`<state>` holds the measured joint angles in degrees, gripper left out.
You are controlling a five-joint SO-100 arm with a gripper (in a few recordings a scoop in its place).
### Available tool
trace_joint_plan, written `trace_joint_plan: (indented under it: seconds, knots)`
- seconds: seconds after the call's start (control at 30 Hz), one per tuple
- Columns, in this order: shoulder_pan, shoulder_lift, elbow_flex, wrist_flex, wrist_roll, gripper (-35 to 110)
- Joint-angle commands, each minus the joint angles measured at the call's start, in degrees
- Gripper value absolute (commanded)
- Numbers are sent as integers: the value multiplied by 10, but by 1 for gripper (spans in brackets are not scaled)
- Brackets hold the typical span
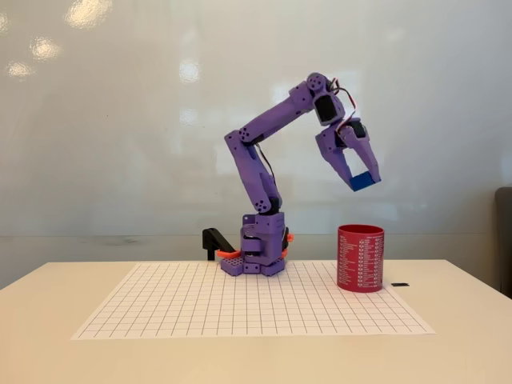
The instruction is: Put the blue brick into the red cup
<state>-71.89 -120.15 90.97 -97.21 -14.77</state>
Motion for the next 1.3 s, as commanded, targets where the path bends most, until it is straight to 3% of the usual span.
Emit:
trace_joint_plan:
  seconds: [0.0, 0.17, 0.43, 0.6, 0.93, 1.03, 1.1, 1.27]
  knots:
    - [-12, -35, 24, 15, -10, -1]
    - [-4, -39, 61, 42, -12, 0]
    - [-1, -70, 105, 51, -38, 50]
    - [-2, -95, 112, 54, -40, 56]
    - [7, -83, 121, 61, -33, 54]
    - [16, -103, 126, 85, -4, 34]
    - [20, -102, 125, 92, -18, 0]
    - [20, -85, 137, 87, -12, -1]
